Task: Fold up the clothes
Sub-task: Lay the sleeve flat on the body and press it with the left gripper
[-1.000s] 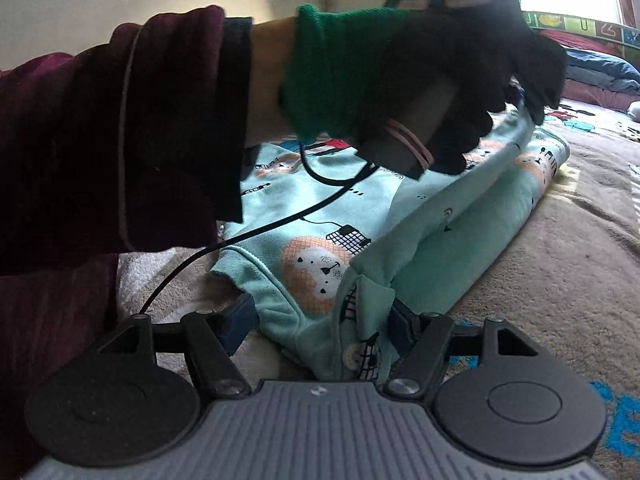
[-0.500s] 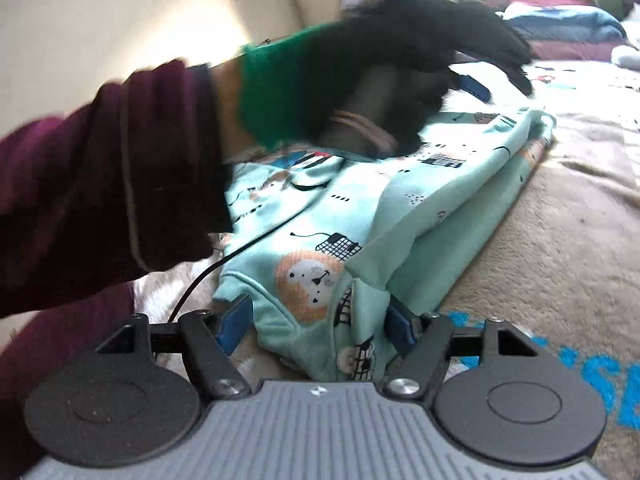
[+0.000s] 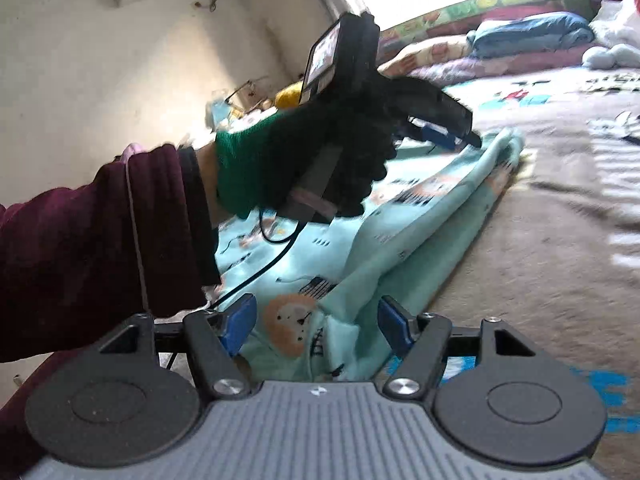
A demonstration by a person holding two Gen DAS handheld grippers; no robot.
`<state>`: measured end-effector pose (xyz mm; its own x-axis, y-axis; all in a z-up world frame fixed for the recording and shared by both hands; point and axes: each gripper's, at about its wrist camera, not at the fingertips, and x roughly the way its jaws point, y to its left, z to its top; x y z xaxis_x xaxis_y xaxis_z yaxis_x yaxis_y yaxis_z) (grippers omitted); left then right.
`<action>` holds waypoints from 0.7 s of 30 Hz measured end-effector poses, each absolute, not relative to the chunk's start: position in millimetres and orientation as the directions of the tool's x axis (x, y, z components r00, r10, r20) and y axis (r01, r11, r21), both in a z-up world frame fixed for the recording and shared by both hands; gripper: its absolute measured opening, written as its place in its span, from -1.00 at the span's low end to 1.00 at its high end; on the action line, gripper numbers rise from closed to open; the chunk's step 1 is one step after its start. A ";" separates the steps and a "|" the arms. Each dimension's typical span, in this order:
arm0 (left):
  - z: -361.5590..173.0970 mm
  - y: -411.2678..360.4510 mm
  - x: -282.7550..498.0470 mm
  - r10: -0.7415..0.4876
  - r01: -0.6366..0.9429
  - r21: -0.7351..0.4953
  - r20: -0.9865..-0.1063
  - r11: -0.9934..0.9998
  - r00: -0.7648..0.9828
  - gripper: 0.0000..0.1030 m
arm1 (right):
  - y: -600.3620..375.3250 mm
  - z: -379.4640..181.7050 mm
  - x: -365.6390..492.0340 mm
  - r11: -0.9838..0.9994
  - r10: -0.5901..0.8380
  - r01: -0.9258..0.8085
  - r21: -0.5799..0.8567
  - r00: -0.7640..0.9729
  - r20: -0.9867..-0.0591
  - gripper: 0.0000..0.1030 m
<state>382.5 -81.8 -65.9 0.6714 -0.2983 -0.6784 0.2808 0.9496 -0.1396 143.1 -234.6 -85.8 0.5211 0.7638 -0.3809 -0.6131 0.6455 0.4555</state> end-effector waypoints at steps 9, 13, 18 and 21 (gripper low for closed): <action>-48.3 -58.9 368.1 -0.359 0.248 -0.265 -0.579 0.932 0.732 -0.95 | -230.8 -88.7 140.1 0.650 0.759 -0.606 0.458 0.499 -0.418 0.30; -58.5 -63.6 378.7 -0.340 0.254 -0.227 -0.620 0.940 0.707 -0.94 | -228.3 -93.5 142.4 0.643 0.765 -0.604 0.471 0.475 -0.435 0.31; -52.4 -60.5 366.8 -0.315 0.272 -0.163 -0.594 0.948 0.741 -0.91 | -232.6 -88.2 137.4 0.675 0.735 -0.602 0.427 0.495 -0.464 0.28; -41.9 -60.5 354.2 -0.339 0.313 -0.147 -0.567 0.938 0.751 -0.91 | -247.2 -78.5 125.9 0.723 0.690 -0.580 0.376 0.572 -0.445 0.28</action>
<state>354.2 -60.5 -41.9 0.7509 -0.3392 -0.5667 0.3126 0.9384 -0.1474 125.9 -247.2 -78.5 0.5717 0.6895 -0.4447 -0.5798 0.7230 0.3757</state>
